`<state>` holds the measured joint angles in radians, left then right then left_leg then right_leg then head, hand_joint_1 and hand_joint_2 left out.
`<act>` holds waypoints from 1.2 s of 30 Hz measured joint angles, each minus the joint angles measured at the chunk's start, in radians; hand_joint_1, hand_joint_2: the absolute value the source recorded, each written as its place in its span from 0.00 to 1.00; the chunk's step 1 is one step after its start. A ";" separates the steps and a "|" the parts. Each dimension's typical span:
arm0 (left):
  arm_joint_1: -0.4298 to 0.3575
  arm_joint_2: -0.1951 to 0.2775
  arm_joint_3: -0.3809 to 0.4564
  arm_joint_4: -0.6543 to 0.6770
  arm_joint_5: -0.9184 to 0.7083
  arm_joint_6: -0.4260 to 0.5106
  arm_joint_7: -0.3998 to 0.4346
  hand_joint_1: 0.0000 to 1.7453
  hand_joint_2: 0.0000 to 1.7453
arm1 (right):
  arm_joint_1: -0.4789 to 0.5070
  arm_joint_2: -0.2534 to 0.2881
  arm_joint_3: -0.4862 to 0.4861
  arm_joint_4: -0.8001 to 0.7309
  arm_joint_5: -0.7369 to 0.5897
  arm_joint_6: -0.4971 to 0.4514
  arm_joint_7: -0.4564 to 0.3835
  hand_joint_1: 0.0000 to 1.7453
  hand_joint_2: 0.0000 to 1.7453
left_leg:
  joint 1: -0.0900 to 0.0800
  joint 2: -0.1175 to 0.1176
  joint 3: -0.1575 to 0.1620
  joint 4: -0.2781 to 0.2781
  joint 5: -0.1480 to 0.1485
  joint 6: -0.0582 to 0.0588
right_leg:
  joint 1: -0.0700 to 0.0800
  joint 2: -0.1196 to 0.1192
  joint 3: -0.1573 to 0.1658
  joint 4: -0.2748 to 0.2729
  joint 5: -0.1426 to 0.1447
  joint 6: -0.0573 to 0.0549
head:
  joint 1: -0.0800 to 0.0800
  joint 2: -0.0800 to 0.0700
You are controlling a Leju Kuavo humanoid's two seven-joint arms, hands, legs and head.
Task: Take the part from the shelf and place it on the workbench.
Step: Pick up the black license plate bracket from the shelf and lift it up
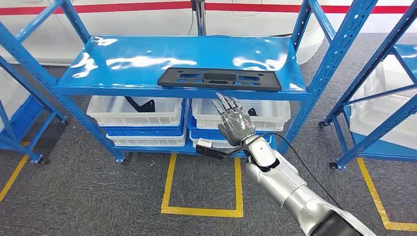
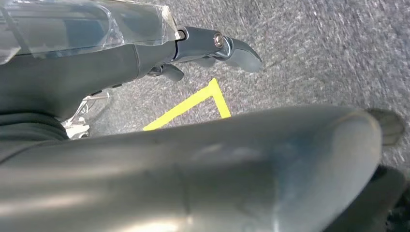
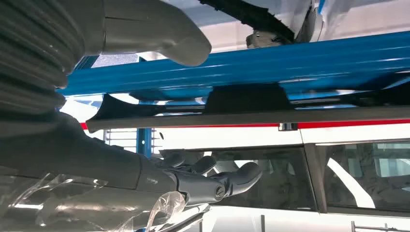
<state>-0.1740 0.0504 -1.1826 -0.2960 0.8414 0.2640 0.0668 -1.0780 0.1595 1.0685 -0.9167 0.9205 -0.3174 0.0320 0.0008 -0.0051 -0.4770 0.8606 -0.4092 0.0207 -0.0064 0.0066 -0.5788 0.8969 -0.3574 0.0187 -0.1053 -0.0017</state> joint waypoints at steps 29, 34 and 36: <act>-0.006 0.001 0.000 0.000 -0.023 -0.005 0.002 0.00 0.00 | -0.004 0.001 0.000 0.000 -0.008 0.005 -0.002 0.00 1.00 | 0.004 0.000 -0.020 0.065 -0.042 -0.012 | -0.011 0.001 0.017 -0.012 -0.002 -0.012 | 0.000 0.000; -0.003 0.001 0.000 0.000 -0.032 -0.007 0.002 0.00 0.00 | 0.002 0.003 0.001 0.000 -0.009 0.010 -0.004 0.00 1.00 | 0.007 0.000 -0.190 0.343 -0.115 -0.022 | -0.009 0.002 0.036 -0.013 -0.019 -0.021 | 0.000 0.000; -0.001 0.001 0.000 0.000 -0.034 -0.009 0.002 0.00 0.00 | 0.002 0.004 0.001 0.000 -0.013 0.010 -0.005 0.00 1.00 | 0.007 0.000 -0.149 0.220 -0.031 -0.015 | -0.009 0.003 0.052 -0.013 -0.029 -0.017 | 0.000 0.000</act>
<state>-0.1751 0.0517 -1.1830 -0.2960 0.8078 0.2552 0.0692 -1.0757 0.1634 1.0693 -0.9169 0.9076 -0.3073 0.0271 0.0075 -0.0048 -0.6262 1.0809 -0.4398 0.0055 -0.0152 0.0100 -0.5270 0.8842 -0.3863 0.0013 -0.1054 -0.0017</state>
